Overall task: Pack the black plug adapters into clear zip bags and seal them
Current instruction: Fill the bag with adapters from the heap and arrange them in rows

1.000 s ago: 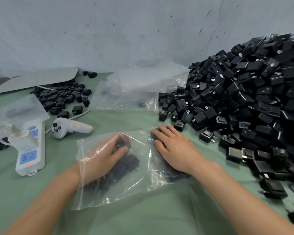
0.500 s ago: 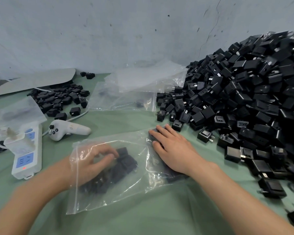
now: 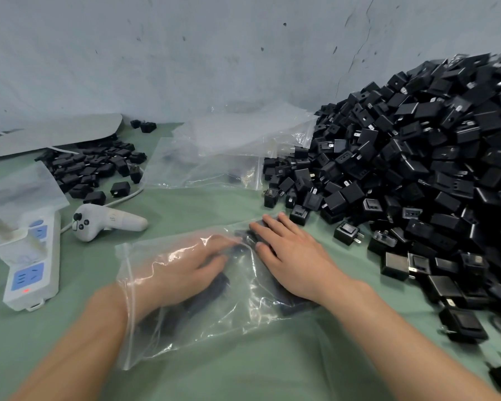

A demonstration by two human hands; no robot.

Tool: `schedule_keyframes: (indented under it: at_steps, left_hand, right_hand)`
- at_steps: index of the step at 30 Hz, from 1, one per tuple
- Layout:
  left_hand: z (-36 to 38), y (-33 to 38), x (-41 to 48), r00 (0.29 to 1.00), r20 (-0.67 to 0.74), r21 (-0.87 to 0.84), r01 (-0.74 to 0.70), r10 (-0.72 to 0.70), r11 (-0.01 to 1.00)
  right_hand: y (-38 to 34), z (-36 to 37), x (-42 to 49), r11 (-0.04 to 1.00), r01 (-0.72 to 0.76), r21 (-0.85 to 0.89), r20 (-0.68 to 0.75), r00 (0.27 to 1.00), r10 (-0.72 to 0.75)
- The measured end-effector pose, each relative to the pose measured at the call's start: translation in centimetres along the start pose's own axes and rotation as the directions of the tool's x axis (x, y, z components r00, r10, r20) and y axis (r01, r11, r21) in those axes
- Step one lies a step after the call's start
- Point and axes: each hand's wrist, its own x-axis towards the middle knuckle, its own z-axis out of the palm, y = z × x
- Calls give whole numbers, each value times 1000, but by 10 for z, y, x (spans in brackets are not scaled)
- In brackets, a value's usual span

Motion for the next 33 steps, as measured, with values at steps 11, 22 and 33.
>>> schedule_keyframes:
  at_steps: [11, 22, 33]
  left_hand:
    - [6, -6, 8, 1000, -4, 105, 24, -24, 994]
    - [-39, -26, -40, 996, 53, 290, 57, -75, 955]
    - [-8, -2, -12, 1000, 21, 133, -4, 1, 991]
  right_hand:
    - [0, -1, -3, 999, 5, 36, -10, 1000, -5]
    - [-2, -2, -2, 1000, -1, -19, 8, 1000, 2]
    - [-2, -2, -2, 1000, -1, -22, 21, 1000, 1]
